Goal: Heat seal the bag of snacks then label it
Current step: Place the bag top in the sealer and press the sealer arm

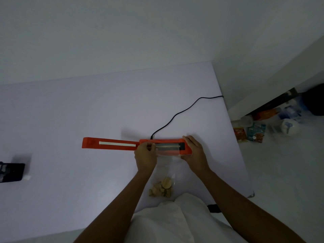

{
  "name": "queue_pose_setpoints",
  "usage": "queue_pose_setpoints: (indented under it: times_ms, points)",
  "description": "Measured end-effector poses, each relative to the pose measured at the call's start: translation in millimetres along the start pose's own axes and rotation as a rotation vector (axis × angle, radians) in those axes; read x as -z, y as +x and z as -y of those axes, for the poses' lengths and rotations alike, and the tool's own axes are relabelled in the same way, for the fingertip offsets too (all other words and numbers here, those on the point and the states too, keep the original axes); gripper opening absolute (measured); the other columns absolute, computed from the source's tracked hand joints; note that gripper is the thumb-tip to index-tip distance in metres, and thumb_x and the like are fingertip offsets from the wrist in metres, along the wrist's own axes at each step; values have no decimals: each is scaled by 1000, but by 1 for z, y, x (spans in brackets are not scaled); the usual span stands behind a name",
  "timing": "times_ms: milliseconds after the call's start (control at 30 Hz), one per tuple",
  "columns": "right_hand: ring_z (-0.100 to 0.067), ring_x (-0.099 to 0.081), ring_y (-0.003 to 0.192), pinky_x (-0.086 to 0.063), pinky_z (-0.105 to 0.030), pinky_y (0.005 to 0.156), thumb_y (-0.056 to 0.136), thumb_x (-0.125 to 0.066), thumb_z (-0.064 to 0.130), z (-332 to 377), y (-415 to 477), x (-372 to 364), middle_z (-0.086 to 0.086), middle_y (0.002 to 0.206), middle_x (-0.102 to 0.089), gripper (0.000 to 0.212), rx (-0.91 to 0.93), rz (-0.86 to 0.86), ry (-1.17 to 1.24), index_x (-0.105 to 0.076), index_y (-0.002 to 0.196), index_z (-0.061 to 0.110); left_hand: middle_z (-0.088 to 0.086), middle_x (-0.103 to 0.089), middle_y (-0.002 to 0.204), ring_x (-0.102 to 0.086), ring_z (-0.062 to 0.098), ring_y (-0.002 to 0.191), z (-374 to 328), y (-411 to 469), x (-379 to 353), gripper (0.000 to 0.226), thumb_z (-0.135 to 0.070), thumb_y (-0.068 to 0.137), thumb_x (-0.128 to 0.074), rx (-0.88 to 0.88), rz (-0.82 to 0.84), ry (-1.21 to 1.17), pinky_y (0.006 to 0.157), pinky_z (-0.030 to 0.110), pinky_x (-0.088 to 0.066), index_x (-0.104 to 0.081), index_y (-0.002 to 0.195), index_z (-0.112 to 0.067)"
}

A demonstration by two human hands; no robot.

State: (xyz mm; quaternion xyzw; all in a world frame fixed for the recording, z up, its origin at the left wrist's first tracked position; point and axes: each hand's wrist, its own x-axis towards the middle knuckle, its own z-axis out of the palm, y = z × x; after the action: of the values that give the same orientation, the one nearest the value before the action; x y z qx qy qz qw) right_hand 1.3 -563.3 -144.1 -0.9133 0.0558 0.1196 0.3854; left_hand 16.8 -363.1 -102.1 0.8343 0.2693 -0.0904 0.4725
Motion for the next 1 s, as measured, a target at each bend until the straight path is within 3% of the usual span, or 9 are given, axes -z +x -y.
queue_pose_setpoints:
  times_ms: [200,400,533,700,800,900,1000]
  points:
    - [-22,-33,141,-39,-39,114,69,-86,12,-2,1,-2,-7,151,-38,91,3,0,-4,-39,147,17,-4,-67,72,-66,15,57,-14,-8,0,9,-18,95,-60,-137,13,-4,53,41,-60,-66,88,-18]
    - [-21,-36,139,-44,-41,110,68,-87,15,-10,4,-7,-5,150,-39,92,-5,4,0,-40,147,20,-6,-68,78,-64,5,70,-26,-18,0,10,-15,95,-59,-271,49,2,63,13,-51,-68,92,-17]
    - [-22,-40,136,-48,-44,105,70,-86,20,-15,9,-12,-4,145,-43,88,-3,9,-2,-40,146,19,-5,-69,79,-64,4,66,-29,-24,0,9,-17,95,-59,-331,72,5,60,10,-51,-68,96,-14]
    - [-23,-40,137,-45,-44,108,71,-86,25,-21,11,-16,-5,148,-43,89,18,-3,-19,-39,147,18,-14,-61,74,-62,-1,66,-32,-35,3,10,-14,95,-59,-410,74,-18,59,10,-51,-68,100,-14]
    - [-23,-43,136,-47,-46,106,68,-88,25,-30,15,-18,-3,146,-45,93,21,0,54,-37,145,31,-20,-58,75,-63,0,65,-35,-40,9,11,-14,95,-59,-430,79,-68,59,15,-54,-67,101,-16]
    - [-25,-46,134,-48,-49,104,67,-87,24,-37,18,-21,-3,143,-48,94,3,-2,107,-34,142,42,-10,-65,80,-67,11,68,-35,-42,16,9,-17,95,-58,-404,99,-162,56,26,-59,-64,99,-23]
    - [-23,-43,136,-45,-48,108,66,-88,20,-27,13,-16,-6,146,-46,90,8,5,115,-42,144,28,4,-68,83,-68,19,65,-31,-40,25,7,-18,97,-56,-339,118,-226,48,33,-59,-62,99,-17]
